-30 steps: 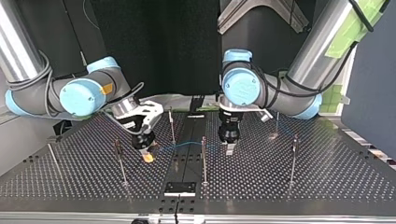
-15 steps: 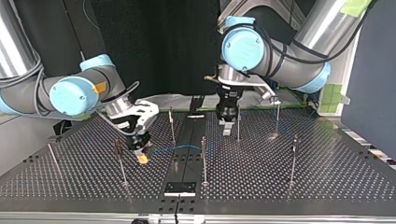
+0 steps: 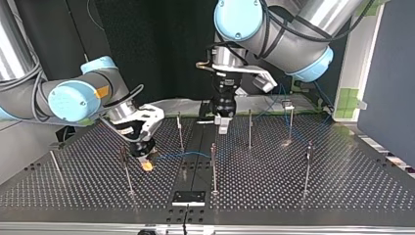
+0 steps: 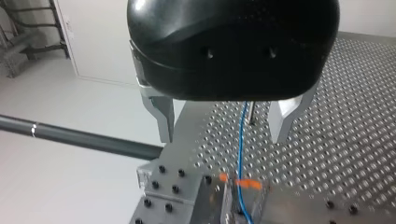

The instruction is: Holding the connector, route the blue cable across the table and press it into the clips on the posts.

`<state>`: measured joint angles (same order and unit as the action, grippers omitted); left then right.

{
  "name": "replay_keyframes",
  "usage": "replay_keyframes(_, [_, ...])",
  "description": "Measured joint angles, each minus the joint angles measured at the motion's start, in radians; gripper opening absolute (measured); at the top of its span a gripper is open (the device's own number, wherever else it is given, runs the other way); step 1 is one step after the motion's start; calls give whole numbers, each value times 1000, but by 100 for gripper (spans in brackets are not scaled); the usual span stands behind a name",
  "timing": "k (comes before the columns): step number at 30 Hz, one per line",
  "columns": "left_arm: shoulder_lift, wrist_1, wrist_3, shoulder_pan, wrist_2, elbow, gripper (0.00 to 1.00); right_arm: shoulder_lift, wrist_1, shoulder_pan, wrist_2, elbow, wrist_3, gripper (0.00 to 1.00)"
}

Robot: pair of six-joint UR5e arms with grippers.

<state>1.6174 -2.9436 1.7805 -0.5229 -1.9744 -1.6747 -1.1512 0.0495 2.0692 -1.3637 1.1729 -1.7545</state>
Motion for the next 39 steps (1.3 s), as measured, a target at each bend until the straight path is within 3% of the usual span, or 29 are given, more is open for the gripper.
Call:
replay_keyframes(7, [42,-17,-12,-76,-25,56,100,-5,5,-4,-1,1,2,0])
replay_keyframes(14, [94,-52,-26,-111,-46,119,100,-13,11,-10,-15,11,8,0])
replay_keyframes(31, [263,-144,-53,-100,-101,293,100,-18,9,-10,-18,16,13,0])
replay_keyframes(39, [277,-127,-54,-79,-97,369,100,-17,7,-11,-20,16,12,0])
